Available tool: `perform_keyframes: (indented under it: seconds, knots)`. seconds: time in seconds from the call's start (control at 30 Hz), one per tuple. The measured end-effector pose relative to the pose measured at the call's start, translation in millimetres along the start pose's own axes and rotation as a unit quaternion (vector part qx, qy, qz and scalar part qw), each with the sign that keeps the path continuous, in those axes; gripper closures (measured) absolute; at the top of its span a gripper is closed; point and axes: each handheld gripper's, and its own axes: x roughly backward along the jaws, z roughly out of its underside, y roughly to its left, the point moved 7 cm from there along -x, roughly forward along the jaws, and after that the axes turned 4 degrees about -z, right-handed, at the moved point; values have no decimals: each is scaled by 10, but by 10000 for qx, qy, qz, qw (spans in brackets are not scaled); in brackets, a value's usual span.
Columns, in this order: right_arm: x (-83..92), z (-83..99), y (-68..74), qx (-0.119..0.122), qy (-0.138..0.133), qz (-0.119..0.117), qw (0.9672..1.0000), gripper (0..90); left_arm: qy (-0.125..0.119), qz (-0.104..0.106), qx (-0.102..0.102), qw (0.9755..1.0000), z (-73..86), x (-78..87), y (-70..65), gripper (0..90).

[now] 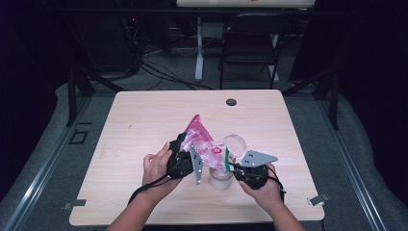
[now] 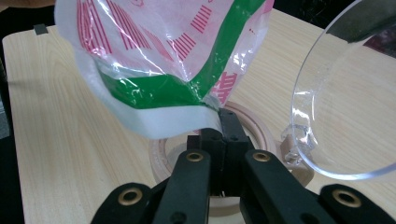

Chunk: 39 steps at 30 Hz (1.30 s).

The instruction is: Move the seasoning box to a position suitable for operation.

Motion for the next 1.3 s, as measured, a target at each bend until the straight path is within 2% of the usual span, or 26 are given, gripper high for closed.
perform_keyframes:
  seconds: [0.2, 0.23, 0.27, 0.37, 0.77, 0.97, 1.3]
  knots:
    - [3, -20, 20, 45, -13, 21, 10000, 900, 51, 42, 77, 9999, 47, 5, -19, 612]
    - [9, -24, 21, 59, -2, 29, 10000, 900, 7, 48, 151, 9999, 45, -2, -28, 612]
    - [10, -30, 22, 72, -20, 34, 10000, 900, 67, 60, 92, 9999, 57, 3, -22, 612]
    - [16, -38, 27, 67, -29, 31, 10000, 900, 31, 80, 207, 9998, 64, -4, -36, 613]
    - [33, -83, 39, 88, -98, 54, 9999, 900, 131, 185, 268, 9994, 138, -21, -87, 613]
    - [35, -110, 53, 62, -150, 21, 9999, 900, 214, 273, 401, 9986, 202, -43, -118, 614]
    - [41, -144, 74, 93, -212, 8, 9997, 900, 282, 378, 487, 9977, 247, -40, -170, 615]
